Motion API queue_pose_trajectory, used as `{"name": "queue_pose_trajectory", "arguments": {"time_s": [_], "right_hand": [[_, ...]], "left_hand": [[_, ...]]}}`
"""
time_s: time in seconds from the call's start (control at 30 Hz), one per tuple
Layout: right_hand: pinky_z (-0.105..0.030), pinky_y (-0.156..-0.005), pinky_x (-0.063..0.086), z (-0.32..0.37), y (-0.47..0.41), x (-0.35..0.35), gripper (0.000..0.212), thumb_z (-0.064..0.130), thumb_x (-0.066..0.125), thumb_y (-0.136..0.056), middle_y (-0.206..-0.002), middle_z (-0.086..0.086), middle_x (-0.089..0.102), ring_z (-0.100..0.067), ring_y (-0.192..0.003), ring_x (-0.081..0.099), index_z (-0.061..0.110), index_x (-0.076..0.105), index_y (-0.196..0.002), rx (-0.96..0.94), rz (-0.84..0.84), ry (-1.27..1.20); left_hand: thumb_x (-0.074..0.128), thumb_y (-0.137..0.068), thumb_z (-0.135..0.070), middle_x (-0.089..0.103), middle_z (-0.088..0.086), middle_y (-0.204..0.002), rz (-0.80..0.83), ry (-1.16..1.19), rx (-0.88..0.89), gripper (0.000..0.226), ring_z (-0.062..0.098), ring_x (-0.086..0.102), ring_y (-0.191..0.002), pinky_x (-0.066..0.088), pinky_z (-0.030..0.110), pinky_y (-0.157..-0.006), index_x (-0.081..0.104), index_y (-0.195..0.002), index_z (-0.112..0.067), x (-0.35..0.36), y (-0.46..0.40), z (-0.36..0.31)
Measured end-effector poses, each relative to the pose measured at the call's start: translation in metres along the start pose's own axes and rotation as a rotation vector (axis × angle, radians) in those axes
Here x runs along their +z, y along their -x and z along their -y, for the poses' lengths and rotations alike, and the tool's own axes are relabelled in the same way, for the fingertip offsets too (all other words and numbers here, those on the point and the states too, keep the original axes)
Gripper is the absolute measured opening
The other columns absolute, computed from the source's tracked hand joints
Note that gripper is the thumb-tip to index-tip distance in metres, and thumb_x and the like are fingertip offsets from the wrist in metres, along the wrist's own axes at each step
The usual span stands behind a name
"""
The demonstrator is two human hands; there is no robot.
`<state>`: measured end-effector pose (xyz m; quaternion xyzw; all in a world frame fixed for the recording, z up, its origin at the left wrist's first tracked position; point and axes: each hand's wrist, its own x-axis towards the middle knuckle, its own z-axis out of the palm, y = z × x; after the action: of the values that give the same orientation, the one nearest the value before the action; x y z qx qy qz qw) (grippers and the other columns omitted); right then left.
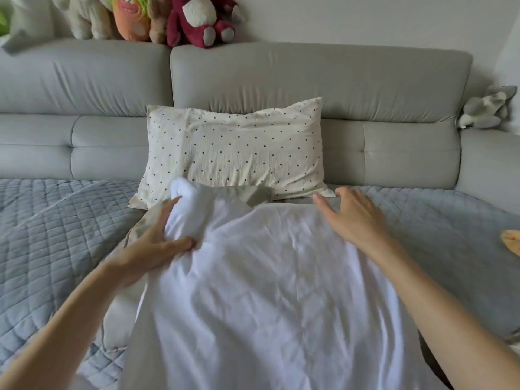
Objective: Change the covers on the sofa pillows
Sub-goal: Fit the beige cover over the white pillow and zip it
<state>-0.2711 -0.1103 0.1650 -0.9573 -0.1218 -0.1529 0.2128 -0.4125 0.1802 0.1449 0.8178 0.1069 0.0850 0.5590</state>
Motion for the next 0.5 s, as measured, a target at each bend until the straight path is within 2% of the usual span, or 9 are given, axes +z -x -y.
{"name": "queue_pose_trajectory", "arguments": {"time_s": [0.07, 0.13, 0.2, 0.23, 0.27, 0.33, 0.4, 0.43, 0.5], "right_hand": [[-0.036, -0.095, 0.038, 0.028, -0.023, 0.015, 0.061, 0.06, 0.035, -0.091, -0.129, -0.006, 0.052, -0.025, -0.12, 0.047, 0.013, 0.051, -0.126, -0.167, 0.027, -0.109], [-0.03, -0.089, 0.04, 0.057, -0.041, 0.033, 0.057, 0.057, 0.035, -0.093, -0.12, -0.001, 0.056, -0.019, -0.113, 0.051, 0.012, 0.055, -0.122, -0.292, 0.157, -0.23], [-0.026, -0.078, 0.041, 0.082, -0.059, 0.053, 0.058, 0.058, 0.033, -0.093, -0.102, 0.0, 0.059, -0.017, -0.099, 0.055, 0.009, 0.06, -0.109, -0.304, 0.312, -0.328], [-0.028, -0.081, 0.043, 0.093, -0.069, 0.062, 0.063, 0.06, 0.031, -0.092, -0.101, -0.003, 0.062, -0.02, -0.097, 0.057, 0.005, 0.06, -0.103, -0.283, 0.384, -0.355], [-0.032, -0.089, 0.044, 0.104, -0.076, 0.069, 0.072, 0.064, 0.029, -0.09, -0.106, -0.009, 0.065, -0.024, -0.101, 0.059, 0.0, 0.059, -0.106, -0.258, 0.455, -0.364], [-0.041, -0.104, 0.037, 0.117, -0.086, 0.081, 0.081, 0.074, 0.025, -0.084, -0.116, -0.01, 0.064, -0.026, -0.112, 0.056, 0.009, 0.057, -0.122, -0.209, 0.631, -0.36], [-0.04, -0.111, 0.029, 0.121, -0.082, 0.089, 0.086, 0.081, 0.023, -0.076, -0.13, -0.006, 0.057, -0.024, -0.124, 0.048, 0.024, 0.046, -0.137, -0.177, 0.8, -0.389], [-0.038, -0.112, 0.026, 0.118, -0.076, 0.091, 0.091, 0.084, 0.024, -0.071, -0.135, -0.004, 0.052, -0.022, -0.127, 0.045, 0.025, 0.045, -0.137, -0.151, 0.861, -0.415], [-0.036, -0.109, 0.032, 0.102, -0.058, 0.093, 0.094, 0.092, 0.035, -0.058, -0.129, -0.003, 0.056, -0.02, -0.12, 0.05, 0.023, 0.057, -0.118, -0.122, 0.859, -0.466]], "left_hand": [[0.075, -0.078, -0.019, 0.032, -0.014, -0.134, -0.013, 0.023, 0.016, 0.083, 0.005, 0.042, -0.113, 0.044, 0.005, -0.075, 0.023, -0.134, -0.052, 0.003, 0.0, 0.01], [0.067, -0.083, -0.013, 0.027, -0.018, -0.132, -0.081, 0.055, -0.011, 0.084, -0.004, 0.032, -0.115, 0.038, 0.006, -0.074, 0.017, -0.141, -0.047, 0.007, -0.002, 0.019], [0.066, -0.083, -0.02, 0.03, -0.023, -0.13, -0.142, 0.167, -0.04, 0.087, -0.005, 0.047, -0.103, 0.042, 0.005, -0.067, 0.01, -0.145, -0.045, 0.01, -0.003, 0.024], [0.07, -0.081, -0.025, 0.036, -0.027, -0.126, -0.173, 0.257, -0.061, 0.091, -0.009, 0.057, -0.091, 0.046, 0.006, -0.06, 0.009, -0.145, -0.044, 0.01, -0.002, 0.025], [0.077, -0.074, -0.033, 0.044, -0.027, -0.121, -0.201, 0.333, -0.076, 0.098, -0.007, 0.063, -0.083, 0.05, 0.01, -0.057, 0.01, -0.144, -0.045, 0.01, -0.002, 0.028], [0.083, -0.053, -0.043, 0.058, -0.013, -0.12, -0.262, 0.381, -0.082, 0.109, 0.007, 0.069, -0.085, 0.055, 0.024, -0.064, 0.019, -0.142, -0.044, 0.009, -0.01, 0.037], [0.081, -0.044, -0.044, 0.061, -0.002, -0.121, -0.331, 0.356, -0.078, 0.109, 0.015, 0.069, -0.091, 0.054, 0.03, -0.073, 0.03, -0.14, -0.034, 0.008, -0.023, 0.042], [0.08, -0.04, -0.047, 0.06, 0.0, -0.122, -0.362, 0.329, -0.08, 0.109, 0.016, 0.067, -0.095, 0.053, 0.031, -0.078, 0.036, -0.138, -0.029, 0.008, -0.029, 0.043], [0.077, -0.034, -0.052, 0.058, 0.002, -0.123, -0.394, 0.26, -0.066, 0.11, 0.014, 0.062, -0.102, 0.05, 0.029, -0.086, 0.043, -0.134, -0.02, 0.014, -0.042, 0.041]]}}
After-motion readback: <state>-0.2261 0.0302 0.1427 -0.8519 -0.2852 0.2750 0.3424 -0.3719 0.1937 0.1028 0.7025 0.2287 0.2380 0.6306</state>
